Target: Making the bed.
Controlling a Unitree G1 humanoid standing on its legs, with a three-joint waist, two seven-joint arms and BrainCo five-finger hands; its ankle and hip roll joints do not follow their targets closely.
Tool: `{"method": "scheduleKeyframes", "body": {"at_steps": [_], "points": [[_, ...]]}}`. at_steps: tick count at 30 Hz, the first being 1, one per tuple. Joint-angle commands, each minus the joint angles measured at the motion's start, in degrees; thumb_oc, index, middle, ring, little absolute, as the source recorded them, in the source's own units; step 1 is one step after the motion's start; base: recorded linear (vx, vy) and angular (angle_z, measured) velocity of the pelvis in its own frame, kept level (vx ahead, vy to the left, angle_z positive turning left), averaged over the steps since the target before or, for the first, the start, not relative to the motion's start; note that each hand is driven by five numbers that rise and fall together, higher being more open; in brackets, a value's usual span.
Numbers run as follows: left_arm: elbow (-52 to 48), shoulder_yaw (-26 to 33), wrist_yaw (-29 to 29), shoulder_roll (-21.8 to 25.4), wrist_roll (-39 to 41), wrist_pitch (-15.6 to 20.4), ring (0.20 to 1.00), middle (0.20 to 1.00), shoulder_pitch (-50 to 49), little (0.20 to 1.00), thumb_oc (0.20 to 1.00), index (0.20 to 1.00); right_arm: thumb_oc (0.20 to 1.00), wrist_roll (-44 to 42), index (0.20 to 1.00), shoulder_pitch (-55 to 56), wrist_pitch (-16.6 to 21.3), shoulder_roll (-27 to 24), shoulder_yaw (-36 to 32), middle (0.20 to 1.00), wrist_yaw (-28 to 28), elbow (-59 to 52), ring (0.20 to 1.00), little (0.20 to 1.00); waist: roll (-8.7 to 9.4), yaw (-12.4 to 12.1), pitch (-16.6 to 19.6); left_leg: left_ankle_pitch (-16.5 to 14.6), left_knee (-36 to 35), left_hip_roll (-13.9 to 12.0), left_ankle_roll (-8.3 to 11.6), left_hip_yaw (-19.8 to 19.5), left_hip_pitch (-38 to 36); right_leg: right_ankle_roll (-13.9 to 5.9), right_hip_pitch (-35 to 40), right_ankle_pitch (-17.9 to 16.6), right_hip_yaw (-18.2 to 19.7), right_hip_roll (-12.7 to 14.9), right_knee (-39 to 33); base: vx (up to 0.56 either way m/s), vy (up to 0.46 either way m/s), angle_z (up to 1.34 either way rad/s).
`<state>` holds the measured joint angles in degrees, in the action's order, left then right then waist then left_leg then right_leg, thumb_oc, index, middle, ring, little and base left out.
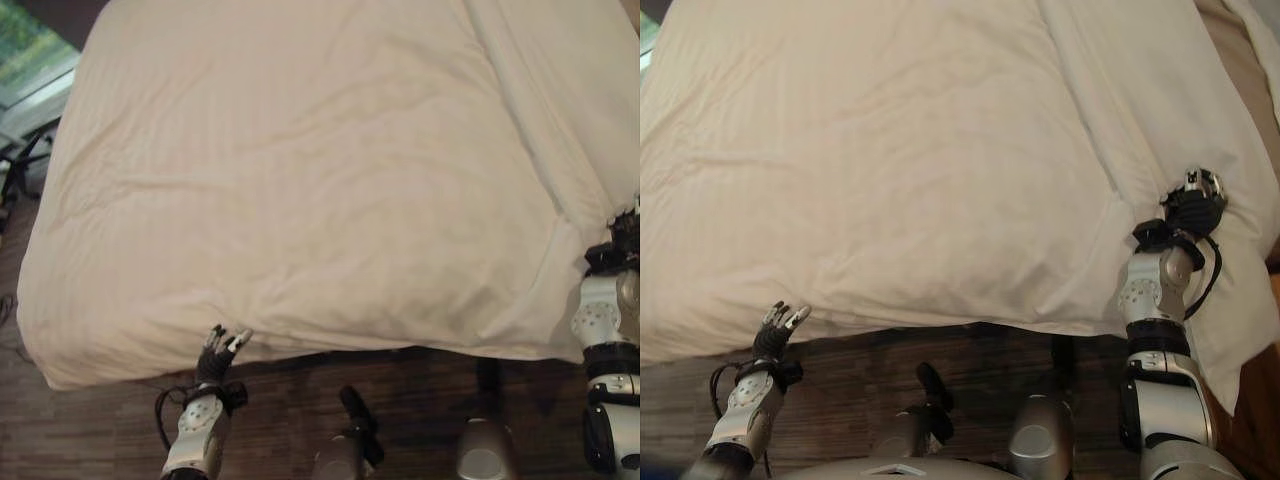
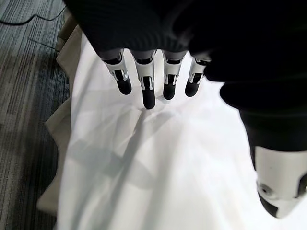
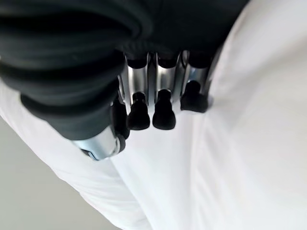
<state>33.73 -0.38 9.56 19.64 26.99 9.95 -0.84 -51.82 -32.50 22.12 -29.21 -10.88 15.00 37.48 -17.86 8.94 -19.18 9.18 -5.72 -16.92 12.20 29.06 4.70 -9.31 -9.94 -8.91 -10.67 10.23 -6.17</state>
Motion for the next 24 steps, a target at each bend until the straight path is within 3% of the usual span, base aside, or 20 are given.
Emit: {"method": "scheduleKeyframes", "body": {"at_steps": [1, 2, 6, 7, 9, 14, 19, 20, 21, 22, 23, 24], "points": [[5.76, -0.54, -0.49, -0.63, 3.12, 2.27, 1.000, 1.000, 6.04, 1.000, 1.000, 1.000, 0.200, -2.24, 0.200, 6.66, -1.75, 4.03, -6.04, 0.200, 2.12, 9.13, 0.200, 0.200, -0.73, 4.81, 2.38, -0.67, 0.72, -2.57, 2.10, 2.33, -1.24, 0.51, -0.06, 11.88, 0.76, -0.28, 1.17, 0.06, 0.067, -0.39], [6.00, -0.61, -0.55, -0.65, 3.14, 2.35, 1.000, 1.000, 6.12, 1.000, 1.000, 1.000, 0.200, -2.26, 0.200, 6.81, -1.76, 4.01, -6.06, 0.200, 2.04, 9.10, 0.200, 0.200, -0.74, 4.55, 2.56, -0.75, 0.72, -2.56, 2.10, 2.59, -1.29, 0.50, -0.20, 11.86, 0.99, -0.30, 1.17, 0.07, 0.066, -0.41], [10.08, -0.80, -0.98, -2.00, 2.87, 1.37, 1.000, 1.000, 8.10, 1.000, 1.000, 1.000, 0.200, -1.20, 0.200, 12.98, -5.21, 3.05, -9.27, 0.200, 1.76, 15.72, 0.200, 0.200, -1.71, 9.31, 4.29, -2.27, 0.72, -1.58, 1.56, 4.64, -2.59, 0.43, -1.50, 11.05, 3.75, -0.28, 1.17, 0.05, 0.082, -0.31], [10.26, -0.88, -1.06, -2.08, 2.91, 1.47, 1.000, 1.000, 8.16, 1.000, 1.000, 1.000, 0.200, -1.33, 0.200, 12.97, -5.26, 2.80, -9.30, 0.200, 1.49, 15.99, 0.200, 0.200, -1.76, 9.12, 4.42, -2.36, 0.72, -1.48, 1.50, 4.81, -2.63, 0.38, -1.58, 11.03, 3.91, -0.21, 1.17, 0.03, 0.087, -0.20], [11.45, -0.98, -1.17, -2.17, 3.24, 1.44, 1.000, 1.000, 9.16, 1.000, 1.000, 1.000, 0.200, -1.02, 0.200, 14.94, -7.07, 0.54, -11.36, 0.200, 1.37, 20.21, 0.200, 0.200, -2.20, 11.33, 5.45, -3.46, 0.72, -0.38, 0.86, 5.95, -3.55, 0.12, -2.08, 10.55, 5.10, 0.30, 1.17, 0.01, 0.098, -0.21], [11.99, -0.61, -0.69, -2.60, 3.71, 1.89, 1.000, 1.000, 10.21, 1.000, 1.000, 1.000, 0.200, -0.28, 0.200, 17.82, -8.76, -1.79, -13.30, 0.200, 0.96, 22.94, 0.200, 0.200, -1.85, 13.29, 6.55, -5.02, 0.72, 1.33, -0.19, 6.76, -4.93, -0.37, -1.93, 9.84, 6.02, 1.47, 1.17, -0.02, 0.094, -0.24], [11.91, -0.89, 0.16, -3.54, 3.21, 1.80, 1.000, 1.000, 10.22, 1.000, 1.000, 1.000, 0.200, 3.83, 0.200, 22.62, -11.60, -2.65, -14.15, 0.200, 0.67, 24.53, 0.200, 0.200, 1.15, 13.57, 8.08, -7.01, 0.76, 3.44, -1.82, 5.45, -8.19, -0.94, 1.40, 9.13, 5.65, 2.36, 1.17, -0.03, 0.070, -0.08], [11.97, -0.79, 0.27, -3.67, 3.20, 1.65, 1.000, 1.000, 9.95, 1.000, 1.000, 1.000, 0.200, 5.46, 0.200, 23.68, -12.25, -2.42, -13.82, 0.200, 0.61, 24.29, 0.200, 0.200, 2.13, 13.29, 8.41, -7.43, 0.79, 3.70, -2.11, 5.29, -9.16, -1.02, 2.44, 9.00, 5.41, 2.46, 1.19, -0.05, 0.037, 0.16], [12.56, -0.13, 0.17, -4.16, 4.34, 1.12, 1.000, 1.000, 9.43, 1.000, 1.000, 1.000, 0.200, 9.46, 0.200, 25.17, -13.59, -2.14, -11.25, 0.200, -0.22, 23.32, 0.200, 0.200, 4.79, 11.83, 9.45, -7.90, 0.84, 3.87, -2.52, 4.61, -10.93, -1.08, 4.57, 8.56, 4.56, 2.39, 1.24, -0.05, 0.034, 0.17], [12.53, -0.13, 0.13, -4.05, 4.40, 1.10, 1.000, 1.000, 9.28, 1.000, 1.000, 1.000, 0.200, 9.58, 0.200, 25.27, -13.64, -2.01, -11.23, 0.200, -0.18, 23.23, 0.200, 0.200, 4.98, 11.94, 9.37, -7.92, 0.83, 3.94, -2.54, 4.58, -11.14, -1.11, 4.80, 8.60, 4.53, 2.46, 1.23, -0.07, 0.017, 0.18], [13.24, 0.04, -0.07, -4.54, 5.02, 0.64, 1.000, 1.000, 8.92, 1.000, 1.000, 1.000, 0.200, 11.77, 0.200, 25.72, -14.27, -1.88, -9.82, 0.200, -0.44, 22.18, 0.200, 0.200, 6.40, 11.18, 9.92, -8.04, 0.84, 3.80, -2.74, 4.28, -11.76, -1.05, 5.78, 8.44, 4.05, 2.43, 1.26, -0.08, 0.003, 0.13], [15.02, -0.57, -0.63, -5.46, 4.22, -0.51, 1.000, 1.000, 7.82, 1.000, 1.000, 1.000, 1.000, 14.98, 1.000, 27.29, -15.27, -0.46, -7.78, 1.000, -1.04, 19.08, 1.000, 1.000, 9.23, 10.41, 10.72, -8.25, 0.79, 3.65, -3.11, 3.79, -13.10, -0.94, 7.65, 8.49, 3.63, 2.32, 1.28, -0.08, 0.001, 0.12]]}}
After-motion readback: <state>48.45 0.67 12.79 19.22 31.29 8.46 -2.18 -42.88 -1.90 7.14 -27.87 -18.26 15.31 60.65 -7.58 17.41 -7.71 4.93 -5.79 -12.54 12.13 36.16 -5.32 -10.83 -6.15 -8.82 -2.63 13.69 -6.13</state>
